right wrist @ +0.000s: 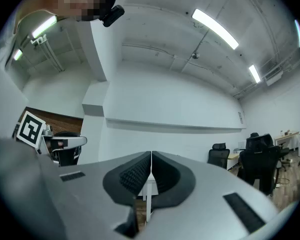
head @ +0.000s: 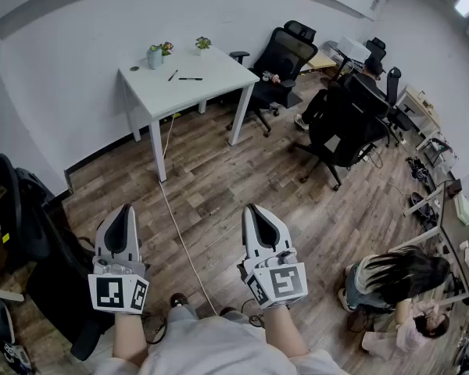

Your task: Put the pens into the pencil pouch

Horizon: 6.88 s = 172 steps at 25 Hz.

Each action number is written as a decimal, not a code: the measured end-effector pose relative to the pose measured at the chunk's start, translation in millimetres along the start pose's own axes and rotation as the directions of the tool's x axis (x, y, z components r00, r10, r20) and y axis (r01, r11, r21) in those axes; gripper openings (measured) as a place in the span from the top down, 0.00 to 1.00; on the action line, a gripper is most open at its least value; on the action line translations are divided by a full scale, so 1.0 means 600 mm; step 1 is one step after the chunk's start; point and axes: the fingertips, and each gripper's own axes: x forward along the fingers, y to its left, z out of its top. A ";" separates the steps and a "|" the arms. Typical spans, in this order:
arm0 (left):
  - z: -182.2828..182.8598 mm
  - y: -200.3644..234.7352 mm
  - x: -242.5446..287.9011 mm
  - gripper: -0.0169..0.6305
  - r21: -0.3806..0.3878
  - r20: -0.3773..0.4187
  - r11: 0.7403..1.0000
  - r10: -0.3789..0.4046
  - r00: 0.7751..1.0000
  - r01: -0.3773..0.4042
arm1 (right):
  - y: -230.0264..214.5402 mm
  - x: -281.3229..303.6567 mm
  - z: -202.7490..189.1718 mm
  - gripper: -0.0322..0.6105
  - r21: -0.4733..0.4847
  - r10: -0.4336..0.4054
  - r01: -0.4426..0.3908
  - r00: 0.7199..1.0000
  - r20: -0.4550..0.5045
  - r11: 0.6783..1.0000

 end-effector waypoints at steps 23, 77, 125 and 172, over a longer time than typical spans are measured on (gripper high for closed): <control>-0.028 0.113 0.030 0.94 -0.009 -0.005 0.998 -0.056 0.998 0.056 | 0.075 0.094 -0.026 0.91 0.031 -0.046 0.045 0.999 0.020 0.999; -0.173 0.279 0.857 0.94 0.029 0.051 0.998 0.057 0.997 -0.059 | -0.348 0.882 -0.101 0.91 0.038 0.116 -0.120 0.989 0.087 0.992; -0.340 0.738 1.459 0.94 0.024 -0.046 0.999 0.050 0.998 -0.049 | -0.376 1.654 -0.186 0.91 0.031 0.178 -0.177 0.984 0.003 0.984; -0.792 0.873 1.654 0.35 -0.086 -0.468 0.964 -0.261 0.844 0.250 | -0.390 1.849 -0.389 0.90 0.129 0.417 -0.397 0.875 -0.246 0.909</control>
